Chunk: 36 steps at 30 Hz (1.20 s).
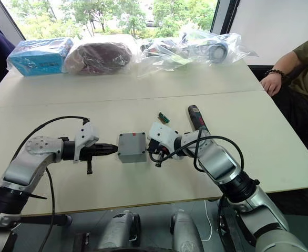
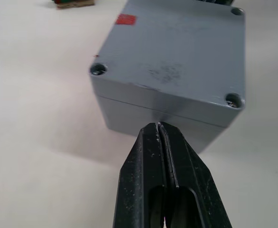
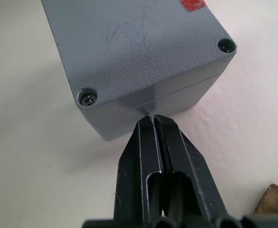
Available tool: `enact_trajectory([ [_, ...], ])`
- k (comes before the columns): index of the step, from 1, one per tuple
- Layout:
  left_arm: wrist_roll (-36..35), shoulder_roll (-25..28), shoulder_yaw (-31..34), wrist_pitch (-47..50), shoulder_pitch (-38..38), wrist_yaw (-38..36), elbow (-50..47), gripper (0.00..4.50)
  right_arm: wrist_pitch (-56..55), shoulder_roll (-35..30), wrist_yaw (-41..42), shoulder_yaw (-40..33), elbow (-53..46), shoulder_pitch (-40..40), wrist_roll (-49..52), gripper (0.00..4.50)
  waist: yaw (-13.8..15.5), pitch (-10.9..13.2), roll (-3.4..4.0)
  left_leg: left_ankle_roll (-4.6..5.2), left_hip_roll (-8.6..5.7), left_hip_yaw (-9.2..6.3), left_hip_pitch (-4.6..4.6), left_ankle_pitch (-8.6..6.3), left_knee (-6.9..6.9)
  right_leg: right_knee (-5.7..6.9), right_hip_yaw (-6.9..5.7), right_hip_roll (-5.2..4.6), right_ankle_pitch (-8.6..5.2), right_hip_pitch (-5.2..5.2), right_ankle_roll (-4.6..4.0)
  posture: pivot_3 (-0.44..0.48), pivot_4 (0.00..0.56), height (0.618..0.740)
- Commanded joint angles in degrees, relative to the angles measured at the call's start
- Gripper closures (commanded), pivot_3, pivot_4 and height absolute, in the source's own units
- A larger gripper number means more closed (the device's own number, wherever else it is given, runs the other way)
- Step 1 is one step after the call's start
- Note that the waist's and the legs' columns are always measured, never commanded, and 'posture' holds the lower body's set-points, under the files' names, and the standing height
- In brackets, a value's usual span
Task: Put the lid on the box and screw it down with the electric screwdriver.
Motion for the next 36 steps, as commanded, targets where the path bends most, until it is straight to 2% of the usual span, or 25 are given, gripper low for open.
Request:
enact_trajectory([
  [1,-2.10,2.10,3.75,0.91,1.20,-0.39,-3.42,4.50,-1.95,-0.37,-1.69,-4.71,-2.98,-0.49,0.70,4.48,0.04,0.00,0.00,0.00,0.00,0.00,0.00,0.00,0.00,0.00,0.00,0.00,0.00,-0.01,0.00,0.000,0.150,0.740],
  [4,-4.70,3.95,7.32,3.12,1.80,-0.26,-5.23,4.50,-3.86,-1.21,-2.62,-8.72,-5.14,0.31,1.62,4.48,0.11,0.00,0.00,0.00,0.01,-0.01,-0.01,0.00,0.00,0.02,0.00,-0.01,0.00,-0.01,0.00,0.000,0.150,0.740],
  [10,-9.87,5.18,12.86,8.06,-1.60,1.68,-7.38,4.50,-7.39,2.31,-8.57,-15.33,-3.35,0.53,2.09,4.48,0.13,0.00,-0.01,0.00,0.01,-0.06,0.00,0.00,0.00,0.02,0.01,-0.02,0.00,-0.01,0.01,0.000,0.150,0.740],
  [11,-10.47,4.91,13.20,8.70,-3.14,2.26,-7.23,4.50,-7.70,3.41,-10.19,-15.88,-1.18,-0.14,1.62,3.97,0.11,0.00,-0.02,-0.01,0.00,-0.05,0.00,0.01,0.00,0.02,-0.01,-0.01,0.00,-0.01,0.01,0.000,0.150,0.740],
  [15,-11.11,3.35,13.05,9.62,-8.34,4.49,-5.64,4.50,-7.43,7.26,-15.26,-17.56,7.21,-3.41,0.87,2.57,0.04,-0.01,-0.02,-0.04,-0.04,0.01,0.01,0.03,0.01,0.09,0.00,-0.01,0.00,0.00,0.01,0.000,0.150,0.740],
  [16,-11.31,2.73,12.80,9.95,-9.72,5.02,-5.17,4.50,-6.87,8.29,-16.05,-17.85,9.53,-4.45,1.13,2.04,0.04,-0.01,-0.02,-0.05,-0.05,0.02,0.01,0.03,0.01,0.10,0.00,-0.01,0.00,-0.01,0.01,0.000,0.150,0.740],
  [19,-11.70,1.31,12.07,10.59,-12.08,5.65,-4.03,4.50,-4.57,10.50,-17.98,-18.10,15.83,-7.20,1.28,1.02,-0.07,-0.01,-0.02,-0.05,-0.05,0.03,0.01,0.03,0.01,0.11,0.00,0.01,0.00,-0.01,0.01,0.000,0.150,0.740],
  [27,-11.31,-0.52,10.09,10.91,-13.80,5.23,-2.48,4.50,-2.11,14.60,-19.48,-19.87,26.46,-11.09,3.17,1.02,-0.17,0.00,-0.01,-0.05,-0.05,0.03,0.00,0.03,0.00,0.11,0.01,0.01,0.00,-0.01,0.00,0.000,0.150,0.740],
  [36,-11.80,-0.52,9.60,11.51,-13.12,5.29,-3.63,4.50,-5.23,16.30,-20.03,-20.31,32.71,-13.93,2.70,1.02,-0.16,0.00,-0.01,-0.05,-0.04,0.02,0.00,0.03,-0.01,0.12,0.01,0.00,0.00,-0.01,0.01,0.000,0.150,0.740],
])
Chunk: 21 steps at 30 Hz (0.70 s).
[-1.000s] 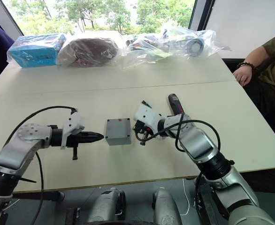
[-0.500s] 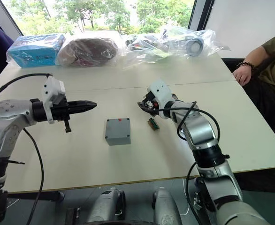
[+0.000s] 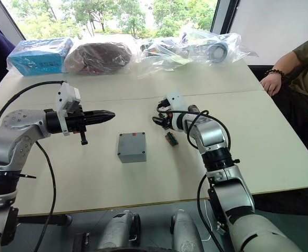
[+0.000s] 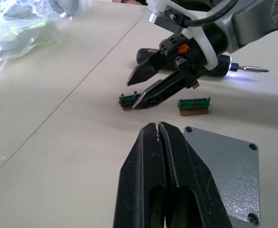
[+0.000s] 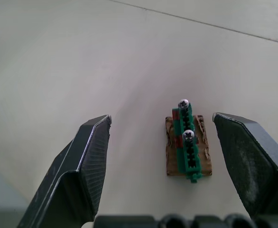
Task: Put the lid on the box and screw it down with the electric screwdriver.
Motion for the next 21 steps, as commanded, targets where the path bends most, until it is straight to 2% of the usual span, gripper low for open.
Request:
enact_trajectory([
  [1,-0.81,0.35,0.57,0.41,-0.25,0.11,-1.87,4.50,-2.23,0.27,-0.01,-0.63,0.87,-1.91,-0.14,1.02,0.00,0.00,0.00,0.00,0.00,0.00,0.00,0.00,0.00,0.00,0.00,0.00,0.00,0.00,0.00,0.000,0.150,0.740],
  [17,-1.31,-0.06,0.59,1.63,0.33,1.19,-3.44,4.50,-2.37,-0.54,0.37,-1.70,1.70,-1.35,0.24,1.02,-0.01,0.00,0.00,0.00,0.00,-0.01,0.00,0.00,0.00,0.00,0.00,0.00,0.00,0.00,0.00,0.000,0.150,0.740],
  [20,-1.32,-0.13,0.62,1.69,0.36,1.23,-3.55,4.50,-2.57,-0.71,0.33,-1.77,2.40,-1.39,0.00,1.62,-0.01,0.00,0.00,0.00,0.00,-0.01,0.00,0.00,0.00,0.00,0.00,0.00,0.00,0.00,0.00,0.000,0.150,0.740],
  [21,-1.34,-0.14,0.63,1.71,0.38,1.23,-3.57,4.50,-2.68,-0.73,0.32,-1.78,2.53,-1.41,-0.03,2.05,-0.02,0.00,0.00,0.00,0.00,-0.01,0.00,0.00,0.00,0.00,0.01,0.00,0.00,0.00,0.00,0.000,0.150,0.740],
])
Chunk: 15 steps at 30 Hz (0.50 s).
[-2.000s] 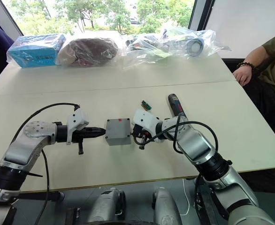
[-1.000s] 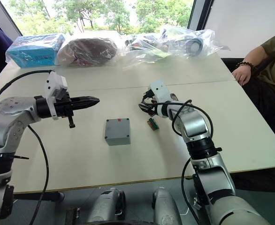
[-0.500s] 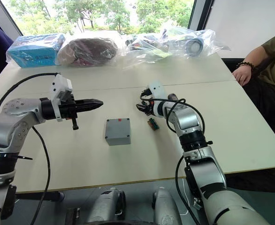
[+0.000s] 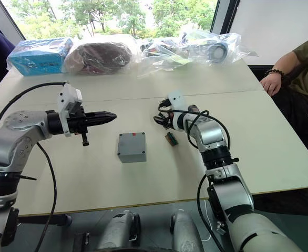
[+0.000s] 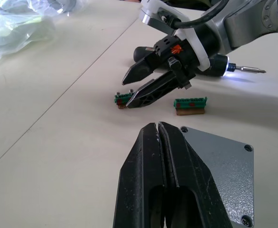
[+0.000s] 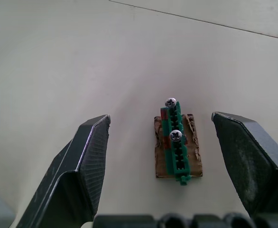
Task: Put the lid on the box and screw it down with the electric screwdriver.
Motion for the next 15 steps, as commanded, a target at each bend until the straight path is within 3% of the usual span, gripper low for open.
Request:
enact_trajectory([
  [1,-0.76,0.10,0.72,-0.42,0.06,0.18,-2.17,4.50,-0.80,-0.28,0.13,-1.15,-0.18,-1.24,0.33,2.34,-0.03,0.00,0.00,0.00,0.00,0.00,0.00,0.00,0.00,0.00,0.00,0.00,0.00,0.00,0.00,0.000,0.150,0.740],
  [6,-0.81,0.19,0.85,-0.21,0.31,0.24,-2.49,4.50,-0.69,-0.22,0.16,-1.25,-0.02,-1.43,0.51,4.39,-0.03,0.00,0.00,0.00,0.00,0.00,0.00,0.00,0.00,0.00,0.00,0.00,0.00,0.00,0.00,0.000,0.150,0.740],
  [15,-0.84,0.42,1.00,-0.28,0.79,0.04,-2.53,4.50,1.91,-1.15,0.40,-1.97,-3.16,-2.34,1.33,4.39,0.01,0.00,0.00,0.00,0.00,-0.01,0.00,0.00,0.00,0.00,0.00,0.00,0.00,0.00,0.00,0.000,0.150,0.740],
])
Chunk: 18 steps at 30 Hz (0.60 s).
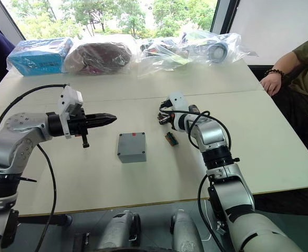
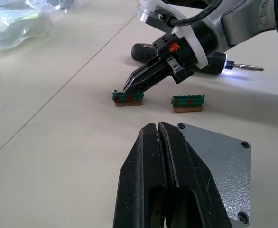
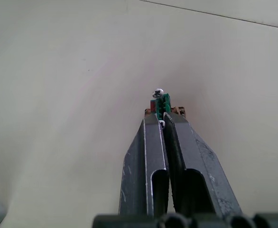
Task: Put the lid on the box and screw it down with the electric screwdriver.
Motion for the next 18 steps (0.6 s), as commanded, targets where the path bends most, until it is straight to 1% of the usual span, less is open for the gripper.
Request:
enact_trajectory([
  [1,-0.76,0.64,1.05,-0.44,-0.01,-0.12,-1.98,4.50,1.97,-1.61,0.27,-1.80,-4.81,-2.55,1.06,4.39,0.02,0.00,0.01,0.00,0.00,0.00,0.00,0.00,0.00,0.00,0.00,0.00,0.00,0.00,0.00,0.000,0.150,0.740],
  [5,-0.40,1.47,1.29,-0.80,0.56,-0.68,-1.58,4.50,6.76,-3.56,1.11,-2.61,-9.08,-3.57,2.35,4.39,0.00,0.01,0.01,0.00,0.00,-0.02,0.00,0.00,0.00,0.00,0.00,0.00,0.00,0.00,0.00,0.000,0.150,0.740],
  [7,-0.01,1.96,1.29,-1.17,0.90,-0.88,-1.38,4.50,9.61,-5.11,3.49,-1.88,-12.70,-3.32,3.88,4.39,0.00,0.01,0.02,0.00,0.01,-0.03,0.00,0.00,-0.01,0.00,0.00,0.00,0.00,-0.02,0.00,0.000,0.150,0.740],
  [12,-0.04,3.97,1.45,-1.78,2.75,-2.77,-1.56,4.50,19.52,-8.68,9.75,2.53,-27.35,-1.01,10.17,4.39,-0.02,0.01,0.02,0.00,0.02,-0.07,0.00,0.00,-0.03,-0.01,0.01,0.00,0.00,-0.03,-0.01,0.000,0.150,0.740],
  [15,0.01,4.92,1.60,-2.43,3.83,-3.72,-1.75,4.50,24.10,-8.53,10.00,4.52,-33.79,0.00,13.00,4.39,0.00,0.01,0.02,0.01,0.05,-0.14,0.00,0.00,-0.03,-0.01,0.00,0.02,-0.01,-0.04,-0.02,0.000,0.150,0.740],
  [18,-0.20,5.54,1.63,-2.75,4.33,-4.55,-1.69,4.50,27.13,-7.07,9.22,5.85,-37.13,0.76,15.12,4.39,0.03,0.01,0.01,0.01,0.06,-0.13,0.00,0.00,-0.03,0.00,0.00,0.01,-0.01,-0.05,-0.02,0.000,0.150,0.740],
])
